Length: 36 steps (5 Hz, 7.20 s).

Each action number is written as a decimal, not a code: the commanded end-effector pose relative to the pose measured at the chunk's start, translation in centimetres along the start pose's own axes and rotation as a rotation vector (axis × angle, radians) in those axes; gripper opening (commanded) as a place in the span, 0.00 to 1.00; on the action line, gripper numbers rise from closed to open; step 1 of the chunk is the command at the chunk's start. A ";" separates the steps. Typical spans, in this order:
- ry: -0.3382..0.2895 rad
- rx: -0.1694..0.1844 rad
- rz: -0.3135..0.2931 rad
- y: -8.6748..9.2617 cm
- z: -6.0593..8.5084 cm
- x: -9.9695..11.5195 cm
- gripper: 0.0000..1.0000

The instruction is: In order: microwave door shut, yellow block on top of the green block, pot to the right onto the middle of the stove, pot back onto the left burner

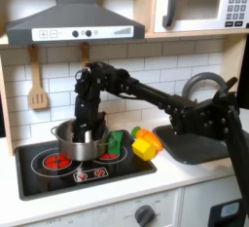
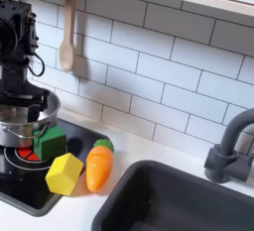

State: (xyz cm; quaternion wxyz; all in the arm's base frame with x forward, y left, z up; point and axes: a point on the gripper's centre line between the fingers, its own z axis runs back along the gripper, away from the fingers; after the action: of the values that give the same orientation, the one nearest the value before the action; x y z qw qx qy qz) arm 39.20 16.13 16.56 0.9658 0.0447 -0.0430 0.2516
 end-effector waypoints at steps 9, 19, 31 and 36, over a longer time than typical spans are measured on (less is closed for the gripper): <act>-0.027 0.069 0.172 5.9 1.4 2.4 1.00; -0.077 -0.038 -0.076 -0.6 4.0 1.2 1.00; -0.382 -0.100 -0.545 -2.0 15.2 -12.3 1.00; -0.383 -0.100 -0.545 -2.0 15.2 -12.3 1.00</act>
State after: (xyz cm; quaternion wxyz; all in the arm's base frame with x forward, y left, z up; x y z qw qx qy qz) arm 28.58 6.84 30.20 0.9729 0.0530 -0.2228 -0.0315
